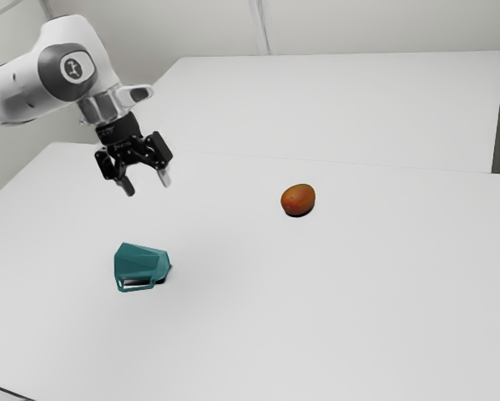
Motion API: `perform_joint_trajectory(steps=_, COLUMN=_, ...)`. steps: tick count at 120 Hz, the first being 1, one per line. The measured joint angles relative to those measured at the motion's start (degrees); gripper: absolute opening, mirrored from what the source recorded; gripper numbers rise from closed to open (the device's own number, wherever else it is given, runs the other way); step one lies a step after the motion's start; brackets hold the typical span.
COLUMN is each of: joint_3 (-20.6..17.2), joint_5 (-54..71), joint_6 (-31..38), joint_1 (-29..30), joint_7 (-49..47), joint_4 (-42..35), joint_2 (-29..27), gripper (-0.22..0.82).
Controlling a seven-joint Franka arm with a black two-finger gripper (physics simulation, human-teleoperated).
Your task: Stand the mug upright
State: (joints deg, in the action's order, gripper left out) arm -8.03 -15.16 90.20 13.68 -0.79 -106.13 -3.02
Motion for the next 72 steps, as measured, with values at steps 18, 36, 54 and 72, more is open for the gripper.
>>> perform_joint_trajectory(steps=18, joint_3=0.12, joint_5=-3.71, joint_6=2.43, joint_1=9.02, joint_7=3.53, joint_4=-9.3, joint_2=-3.03, gripper=0.6)
perform_joint_trajectory(steps=36, joint_3=0.18, joint_5=-5.8, joint_6=7.28, joint_1=13.0, joint_7=12.1, joint_4=-14.15, joint_2=-3.53, gripper=0.6)
perform_joint_trajectory(steps=54, joint_3=0.29, joint_5=-9.38, joint_6=10.64, joint_1=19.15, joint_7=22.81, joint_4=-16.96, joint_2=-2.78, gripper=0.6)
perform_joint_trajectory(steps=72, joint_3=0.34, joint_5=-13.76, joint_6=12.27, joint_1=23.69, joint_7=33.18, joint_4=-17.46, joint_2=0.74, gripper=0.6)
